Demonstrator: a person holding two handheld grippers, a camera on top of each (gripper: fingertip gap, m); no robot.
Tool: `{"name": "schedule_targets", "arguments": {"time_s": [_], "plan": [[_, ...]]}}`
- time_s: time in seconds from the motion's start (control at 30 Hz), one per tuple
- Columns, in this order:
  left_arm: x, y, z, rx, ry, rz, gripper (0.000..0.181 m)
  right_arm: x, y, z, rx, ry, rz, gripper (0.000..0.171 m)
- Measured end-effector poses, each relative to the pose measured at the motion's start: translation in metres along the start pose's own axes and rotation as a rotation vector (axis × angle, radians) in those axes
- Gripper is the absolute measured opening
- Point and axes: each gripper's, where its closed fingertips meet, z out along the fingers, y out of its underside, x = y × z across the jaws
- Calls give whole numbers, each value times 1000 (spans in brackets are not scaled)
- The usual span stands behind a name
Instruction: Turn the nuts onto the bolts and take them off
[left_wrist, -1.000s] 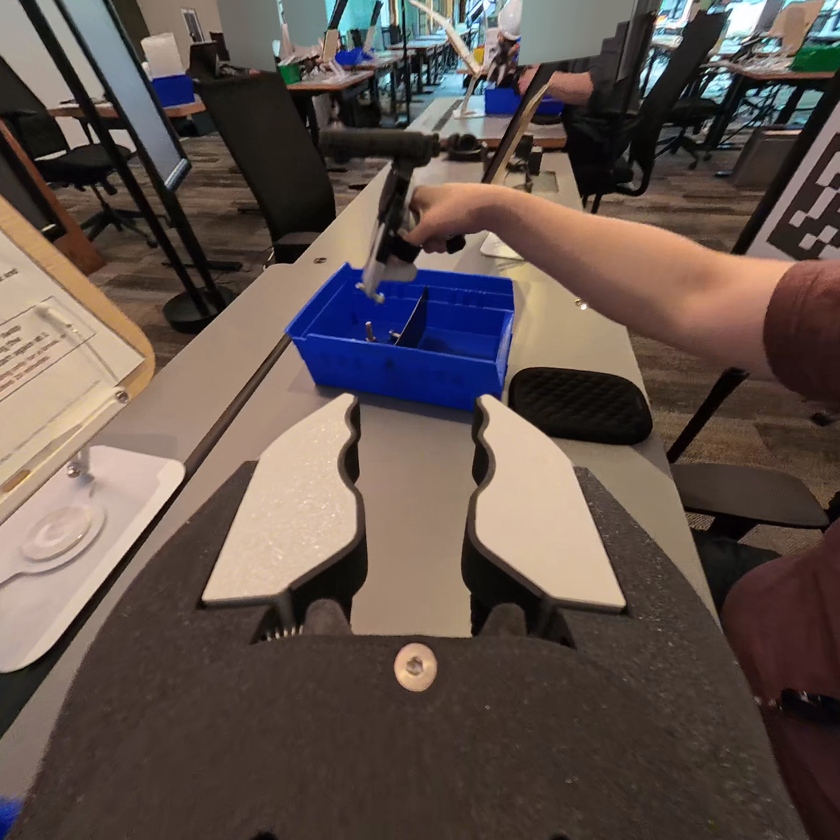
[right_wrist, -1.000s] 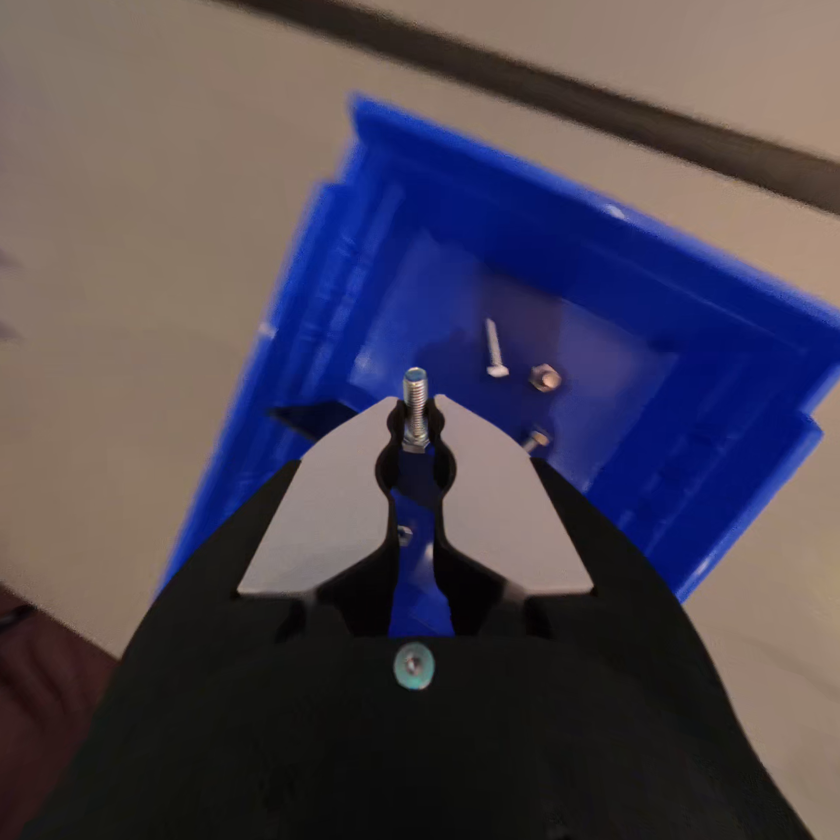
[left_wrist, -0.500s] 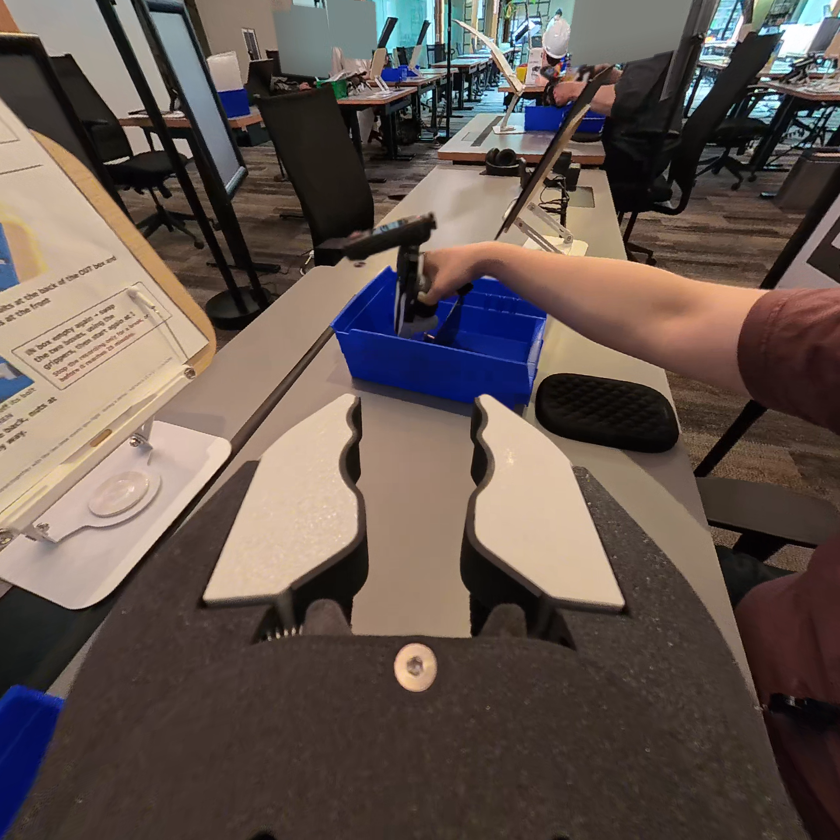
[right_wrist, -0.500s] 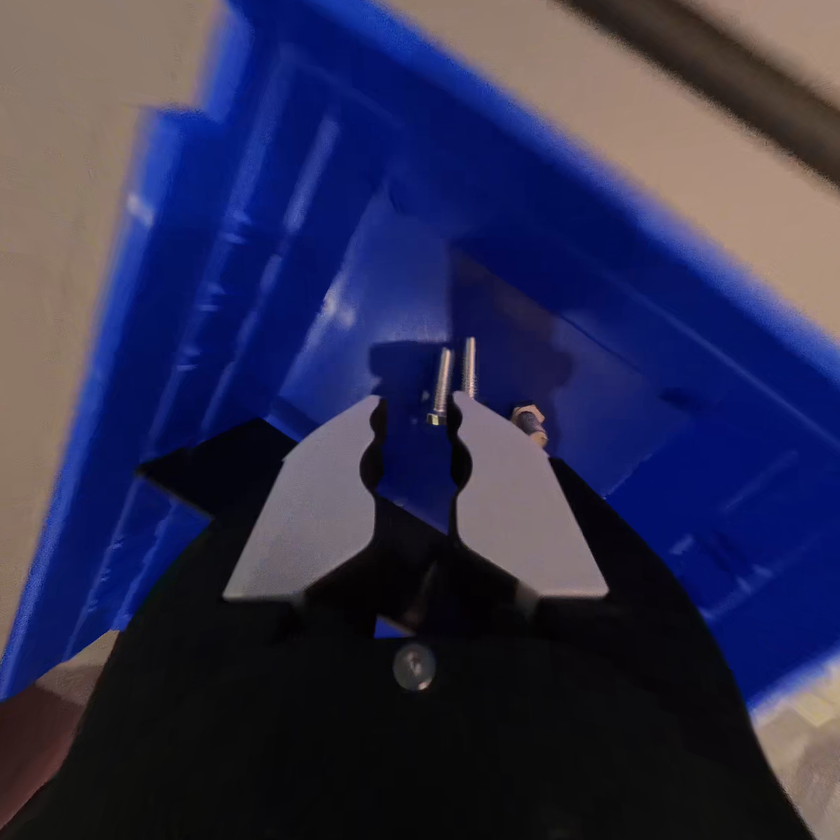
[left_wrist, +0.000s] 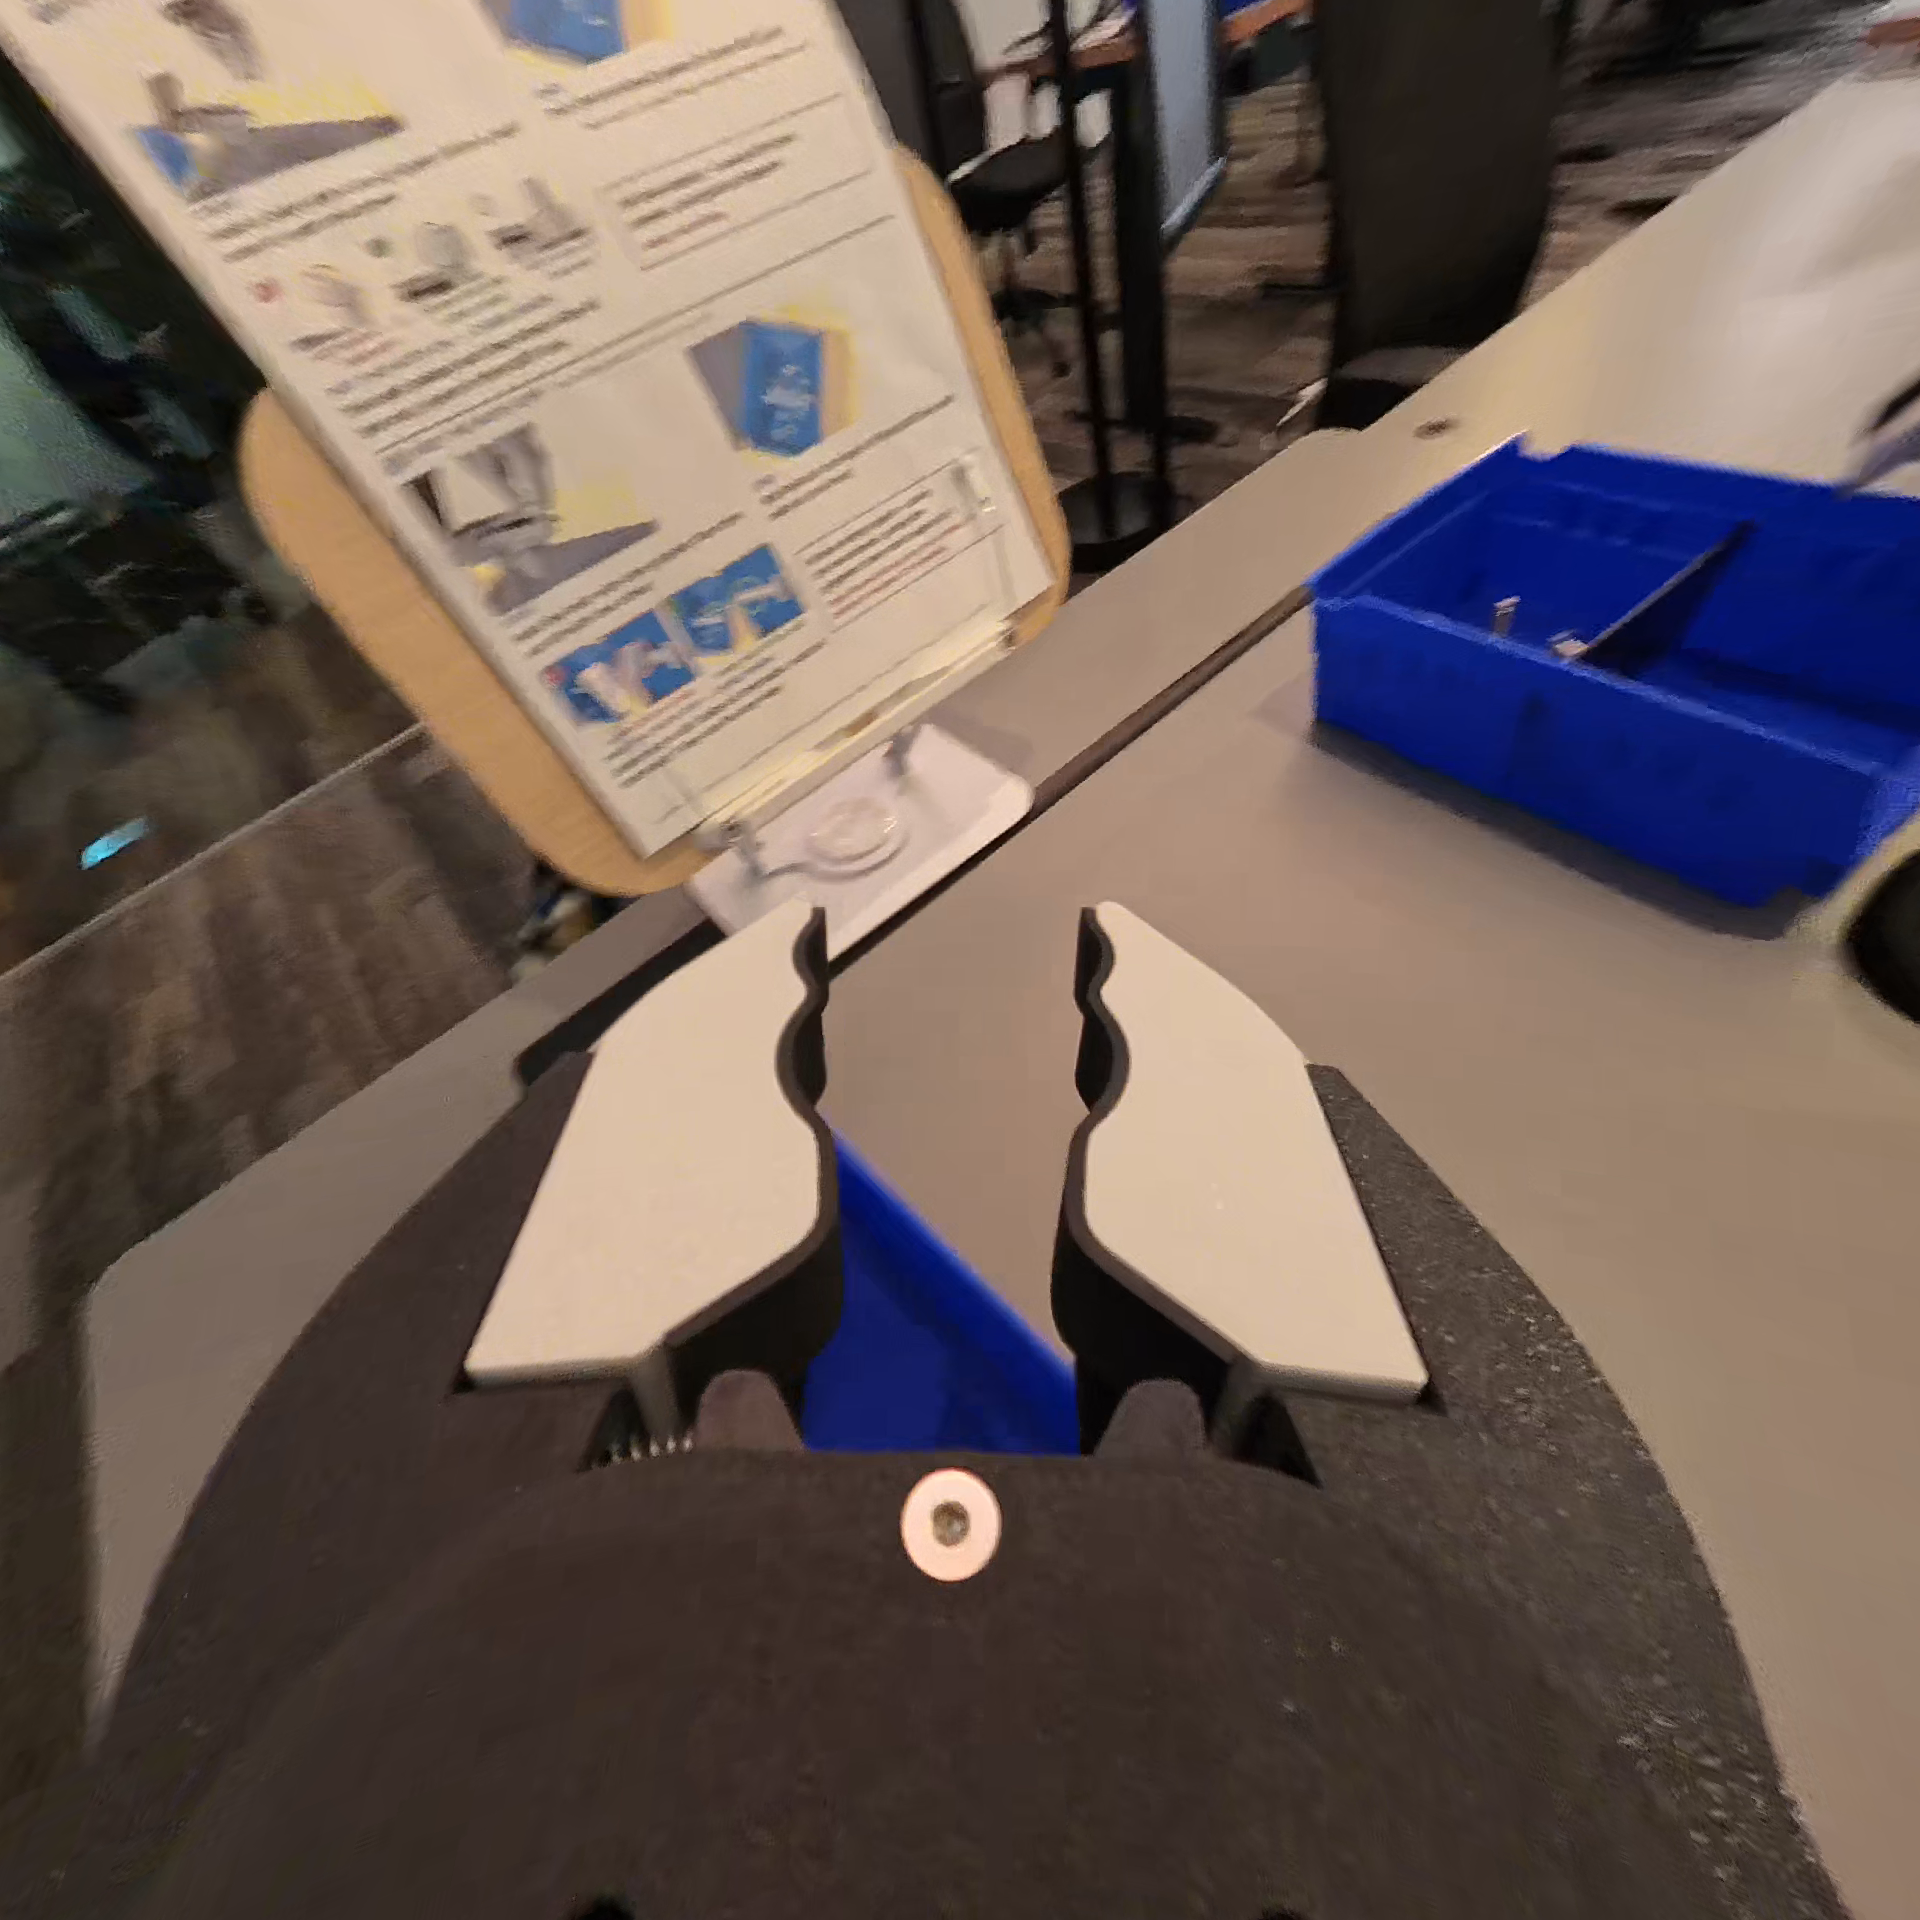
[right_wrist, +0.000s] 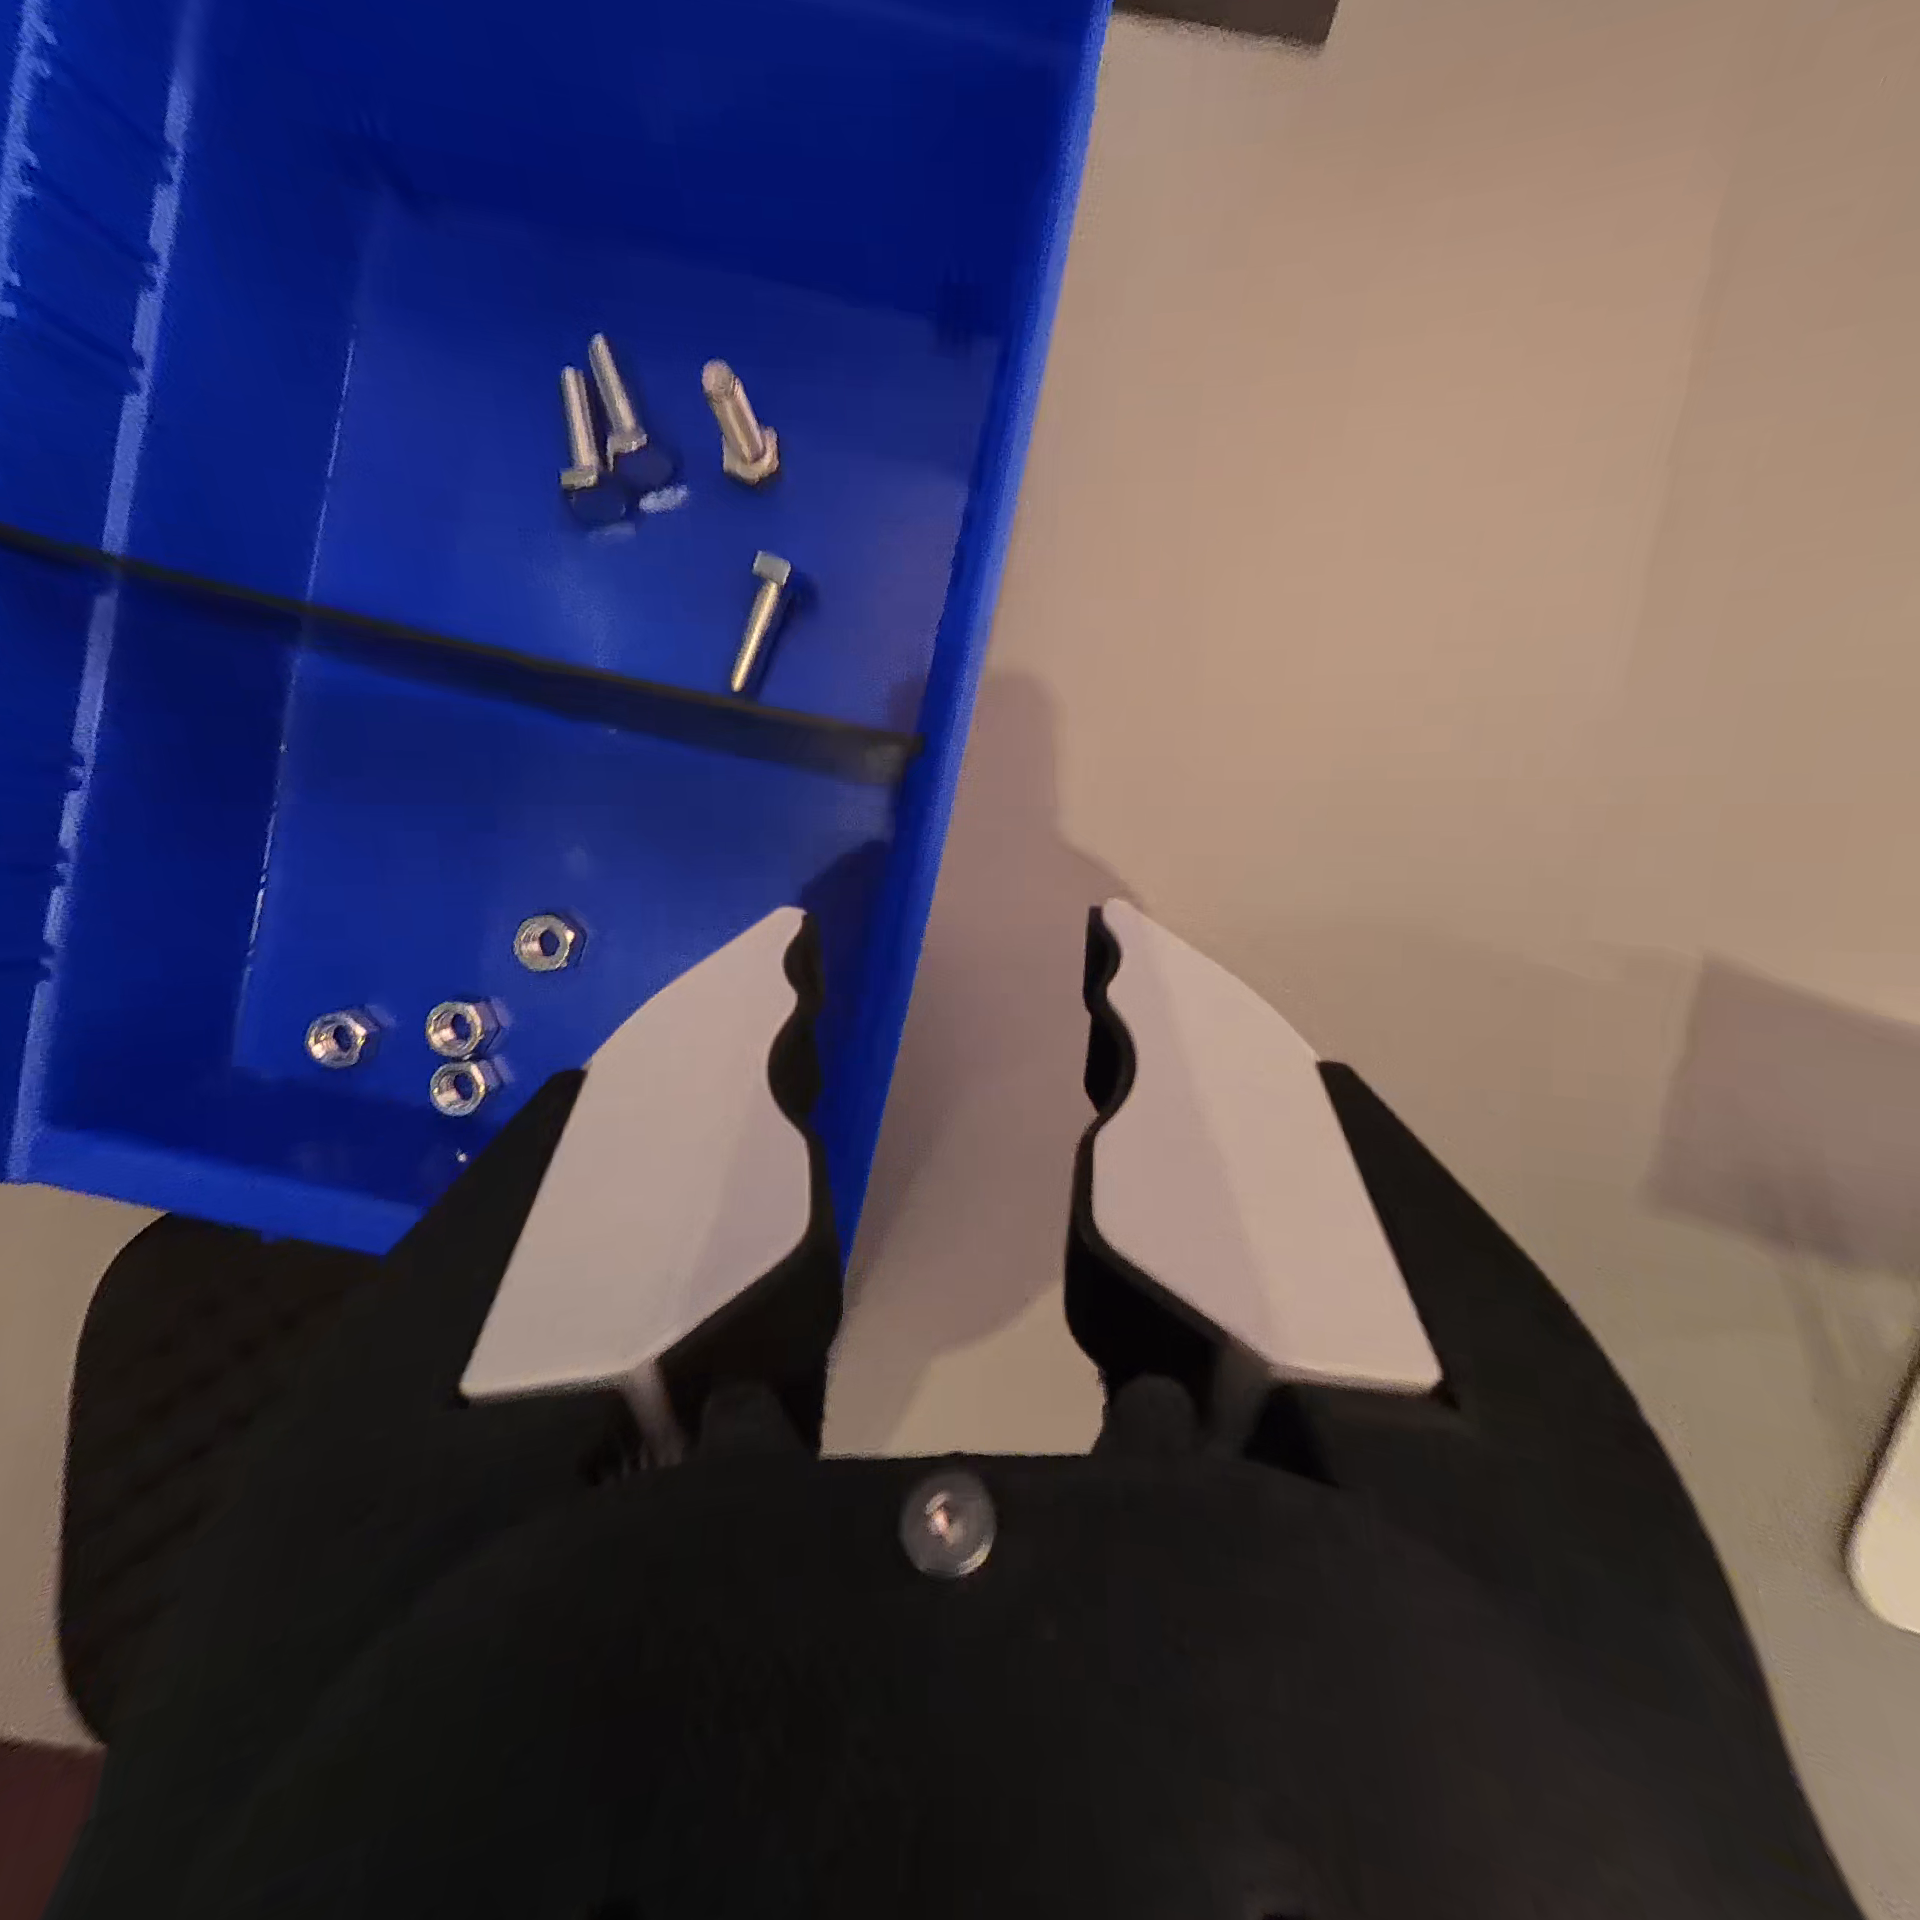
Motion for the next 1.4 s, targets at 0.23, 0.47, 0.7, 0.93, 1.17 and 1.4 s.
{"name": "schedule_targets", "arguments": {"time_s": [0.23, 0.47, 0.7, 0.93, 1.17, 1.4], "plan": [[-75, 113, -82, -340, -315, -219, 61, -11, 20, 25, -74, -97, 63, 50], [-100, 224, -108, -499, -373, -536, 73, -18, 28, 40, -183, -98, 71, 45], [-95, 292, -89, -690, -326, -640, 64, -19, 39, 48, -254, -88, 70, 31], [-91, 312, -84, -750, -321, -659, 5, -22, 44, 54, -304, -145, 71, 10], [-78, 306, -77, -732, -340, -609, 6, -20, 43, 55, -316, -135, 44, 9], [-68, 299, -63, -741, -301, -542, 7, -22, 38, 61, -310, -177, 59, 16]]}}
